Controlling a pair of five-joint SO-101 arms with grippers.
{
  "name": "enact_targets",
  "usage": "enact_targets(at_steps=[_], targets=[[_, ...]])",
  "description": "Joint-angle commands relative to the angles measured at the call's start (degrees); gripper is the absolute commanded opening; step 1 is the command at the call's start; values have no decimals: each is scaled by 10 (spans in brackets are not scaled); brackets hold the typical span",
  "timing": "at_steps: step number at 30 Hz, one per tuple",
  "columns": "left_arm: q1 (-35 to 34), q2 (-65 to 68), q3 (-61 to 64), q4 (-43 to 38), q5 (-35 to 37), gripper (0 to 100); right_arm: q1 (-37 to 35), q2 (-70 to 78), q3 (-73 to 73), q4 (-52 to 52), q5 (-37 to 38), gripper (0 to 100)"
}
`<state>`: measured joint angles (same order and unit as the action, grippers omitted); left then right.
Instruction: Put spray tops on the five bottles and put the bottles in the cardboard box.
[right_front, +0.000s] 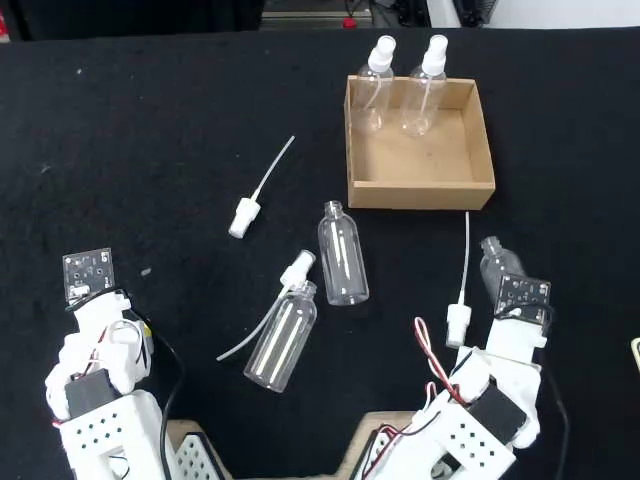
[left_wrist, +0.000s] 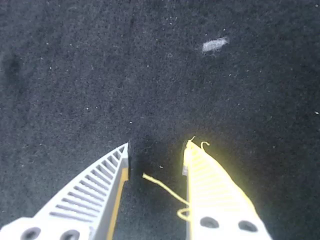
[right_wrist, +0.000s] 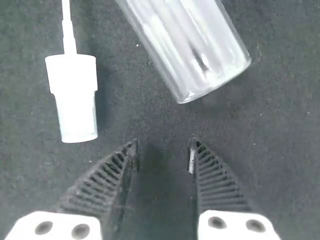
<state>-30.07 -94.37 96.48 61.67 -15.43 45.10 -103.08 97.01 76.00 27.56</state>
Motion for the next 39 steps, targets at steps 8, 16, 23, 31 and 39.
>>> enact_targets(at_steps=[8,16,23,31,39], targets=[[1,-3,13,4,-7,173,10,-76,-6,4,-3,145],[1,-3,13,4,-7,173,10,-76,-6,4,-3,149],[1,-3,13,4,-7,173,6,-76,-6,4,-4,145],[1,-3,13,4,-7,173,9,-79,-6,4,-3,149],[1,-3,13,4,-7,173,6,-78,-113,4,-2,149]])
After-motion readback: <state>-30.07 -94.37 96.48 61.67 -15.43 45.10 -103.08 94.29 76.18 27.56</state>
